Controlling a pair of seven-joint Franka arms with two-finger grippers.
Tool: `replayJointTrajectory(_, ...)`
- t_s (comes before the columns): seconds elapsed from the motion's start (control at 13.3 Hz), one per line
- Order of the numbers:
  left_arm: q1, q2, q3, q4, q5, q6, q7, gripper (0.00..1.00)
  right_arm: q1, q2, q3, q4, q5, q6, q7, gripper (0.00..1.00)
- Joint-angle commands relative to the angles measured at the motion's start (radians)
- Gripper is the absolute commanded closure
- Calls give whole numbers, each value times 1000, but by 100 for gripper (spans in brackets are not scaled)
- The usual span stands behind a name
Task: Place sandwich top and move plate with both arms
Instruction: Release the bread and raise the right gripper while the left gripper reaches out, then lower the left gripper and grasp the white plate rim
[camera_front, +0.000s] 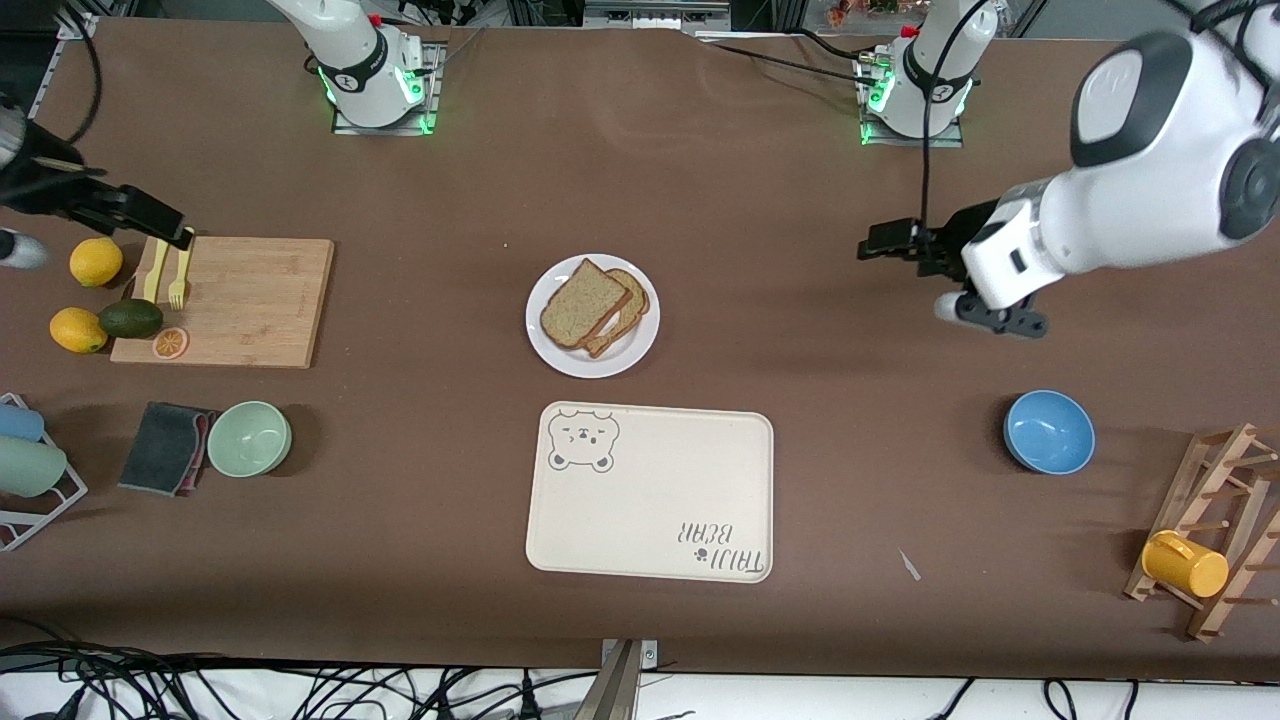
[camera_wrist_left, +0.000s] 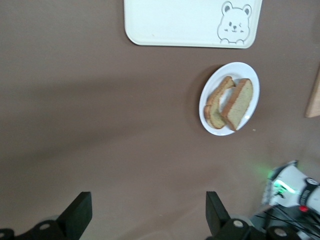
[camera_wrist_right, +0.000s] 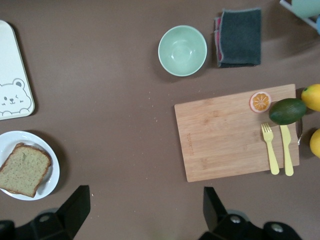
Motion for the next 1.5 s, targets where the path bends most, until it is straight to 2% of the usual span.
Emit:
replayJointTrajectory(0.0, 0, 139, -23, 28, -108, 44, 75, 0, -20, 45, 33, 83, -29, -31, -4, 0)
replayJointTrajectory(0.3, -7, 301, -79, 26, -245, 224, 265, 0, -5, 71, 33, 84, -27, -23, 0, 0)
replayJointTrajectory(0.53, -108, 379, -96, 23, -310, 385, 274, 6, 3, 79, 36, 84, -21, -25, 3, 0)
replayJointTrajectory(0.68, -150, 413, -96, 20, -342, 477, 274, 6, 4, 79, 42, 84, -49, -31, -20, 0)
replayJointTrajectory(0.75, -170, 431, -96, 11, -393, 514, 278, 12, 4, 79, 47, 84, -62, -34, -20, 0)
replayJointTrajectory(0.9, -213, 459, -96, -3, -516, 591, 369, 11, 4, 77, 47, 84, -61, -35, -12, 0)
replayJointTrajectory(0.98, -225, 465, -96, -9, -536, 621, 395, 10, 6, 77, 47, 86, -67, -34, -11, 0)
replayJointTrajectory(1.43, -253, 523, -96, -35, -694, 704, 627, 8, 10, 85, 48, 86, -67, -34, 17, 0)
